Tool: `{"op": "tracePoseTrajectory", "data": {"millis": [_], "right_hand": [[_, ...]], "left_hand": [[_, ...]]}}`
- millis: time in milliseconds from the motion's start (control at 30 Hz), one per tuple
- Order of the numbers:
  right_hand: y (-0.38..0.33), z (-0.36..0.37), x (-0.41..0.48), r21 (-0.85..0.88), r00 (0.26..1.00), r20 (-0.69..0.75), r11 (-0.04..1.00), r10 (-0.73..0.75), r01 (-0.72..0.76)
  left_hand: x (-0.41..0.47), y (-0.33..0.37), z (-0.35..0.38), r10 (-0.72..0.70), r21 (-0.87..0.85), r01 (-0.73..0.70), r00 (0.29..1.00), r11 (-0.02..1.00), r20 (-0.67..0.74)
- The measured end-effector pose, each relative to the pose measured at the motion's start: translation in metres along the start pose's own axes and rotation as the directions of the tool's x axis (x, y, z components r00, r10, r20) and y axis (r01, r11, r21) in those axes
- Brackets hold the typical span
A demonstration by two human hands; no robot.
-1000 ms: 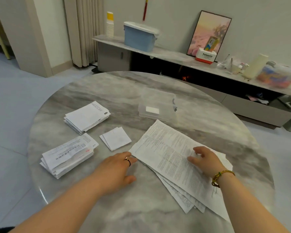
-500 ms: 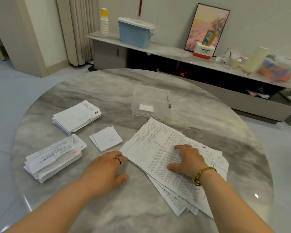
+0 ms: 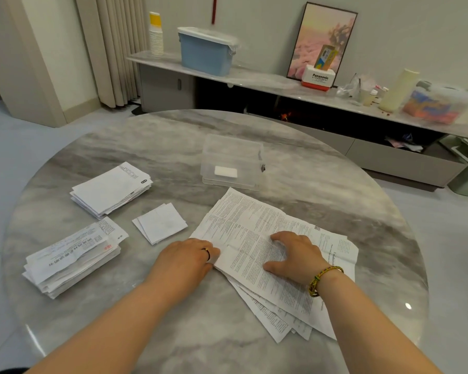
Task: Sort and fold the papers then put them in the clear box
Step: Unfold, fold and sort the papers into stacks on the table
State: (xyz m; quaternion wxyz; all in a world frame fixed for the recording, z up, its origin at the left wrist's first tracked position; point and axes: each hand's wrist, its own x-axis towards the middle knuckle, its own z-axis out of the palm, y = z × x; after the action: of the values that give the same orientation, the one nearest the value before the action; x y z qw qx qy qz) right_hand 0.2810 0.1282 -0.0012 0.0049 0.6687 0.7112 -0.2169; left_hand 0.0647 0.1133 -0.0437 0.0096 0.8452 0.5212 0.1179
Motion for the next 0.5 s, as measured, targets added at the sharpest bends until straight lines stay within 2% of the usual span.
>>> {"op": "tracePoseTrajectory", "data": {"millis": [200, 267, 333, 400, 433, 500], "right_hand": [[0.002, -0.002, -0.004, 0.049, 0.999, -0.050, 0.999, -0.004, 0.006], [0.002, -0.005, -0.010, 0.112, 0.988, -0.151, 0.993, -0.014, 0.031], [-0.001, -0.009, -0.019, 0.230, 0.950, -0.313, 0.969, -0.012, 0.088], [-0.008, -0.018, -0.032, 0.410, 0.904, -0.424, 0.902, 0.055, 0.137], [-0.012, -0.022, -0.039, 0.503, 0.897, -0.434, 0.849, 0.087, 0.161], [-0.022, -0.026, -0.057, 0.692, 0.938, -0.328, 0.704, 0.108, 0.161]], "left_hand": [[0.003, -0.004, 0.001, 0.083, 0.124, -0.081, 0.997, 0.989, -0.007], [0.003, 0.000, 0.000, 0.010, 0.085, -0.007, 1.000, 0.996, -0.029], [0.002, 0.003, -0.005, -0.002, 0.110, 0.012, 0.996, 0.994, -0.090], [0.003, 0.008, -0.010, -0.025, 0.053, 0.033, 0.989, 0.998, -0.147], [0.003, 0.010, -0.015, -0.051, 0.035, 0.059, 0.979, 0.998, -0.198], [0.001, 0.014, -0.020, -0.080, 0.008, 0.085, 0.961, 0.996, -0.265]]}}
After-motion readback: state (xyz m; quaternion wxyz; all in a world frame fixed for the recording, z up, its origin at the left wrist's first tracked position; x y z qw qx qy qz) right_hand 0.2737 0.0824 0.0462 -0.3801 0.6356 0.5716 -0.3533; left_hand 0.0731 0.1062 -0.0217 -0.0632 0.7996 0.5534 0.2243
